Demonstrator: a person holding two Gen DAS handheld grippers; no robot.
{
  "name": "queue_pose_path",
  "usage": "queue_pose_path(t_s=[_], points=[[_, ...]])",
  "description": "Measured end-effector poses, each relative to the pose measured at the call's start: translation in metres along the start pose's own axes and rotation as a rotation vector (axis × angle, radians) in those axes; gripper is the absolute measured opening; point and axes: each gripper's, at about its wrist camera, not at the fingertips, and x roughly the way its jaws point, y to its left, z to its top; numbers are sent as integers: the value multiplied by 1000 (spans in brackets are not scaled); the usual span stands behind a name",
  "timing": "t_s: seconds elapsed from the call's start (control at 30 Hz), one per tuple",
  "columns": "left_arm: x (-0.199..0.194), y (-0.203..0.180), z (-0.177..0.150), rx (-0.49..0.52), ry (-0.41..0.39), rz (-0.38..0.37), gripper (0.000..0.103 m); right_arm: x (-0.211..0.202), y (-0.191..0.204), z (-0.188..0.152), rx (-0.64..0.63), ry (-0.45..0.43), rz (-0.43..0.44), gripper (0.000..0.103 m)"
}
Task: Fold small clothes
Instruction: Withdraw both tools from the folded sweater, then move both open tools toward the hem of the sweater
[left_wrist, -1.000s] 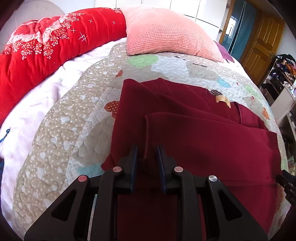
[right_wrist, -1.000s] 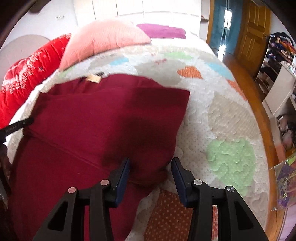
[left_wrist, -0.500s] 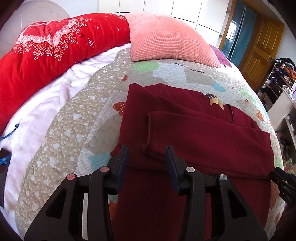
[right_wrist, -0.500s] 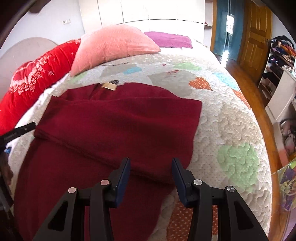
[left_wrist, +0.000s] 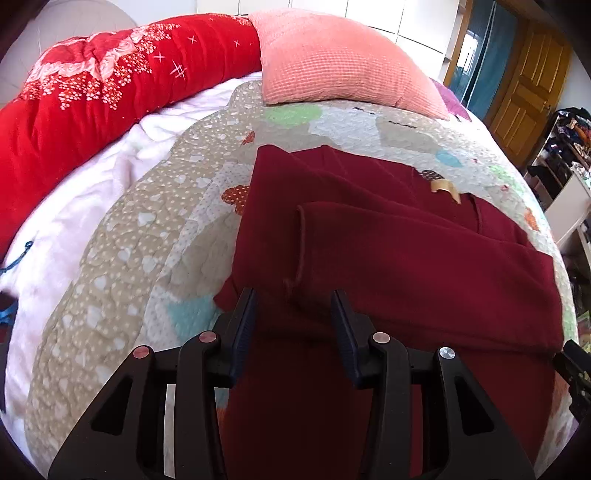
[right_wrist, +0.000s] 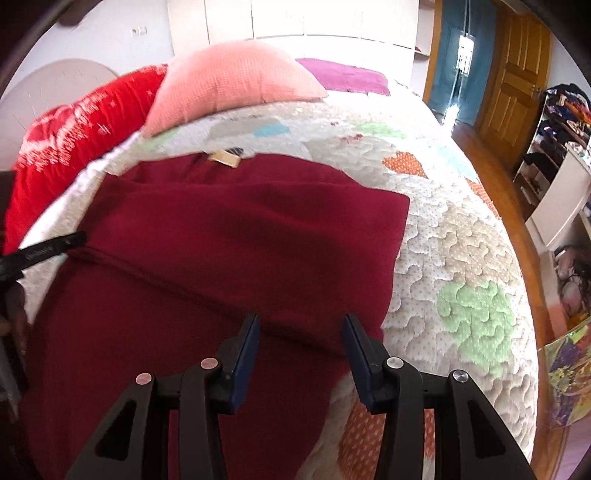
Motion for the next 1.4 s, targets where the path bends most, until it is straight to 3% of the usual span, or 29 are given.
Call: queue_pose_path(t_s=[0.4, 0.57, 1.03, 1.4], points=[[-66, -1, -30, 66, -95, 25, 41, -36, 18, -25, 49, -41, 87, 44], [-80, 0, -44, 66, -107, 13, 58, -44, 23, -35, 54, -40, 92, 45], [-117, 3, -76, 73, -130, -3, 58, -77, 44, -54, 28, -72, 129, 47], [-112, 18, -93, 57, -112, 30, 58, -71, 60, -61, 10, -50, 148, 47]])
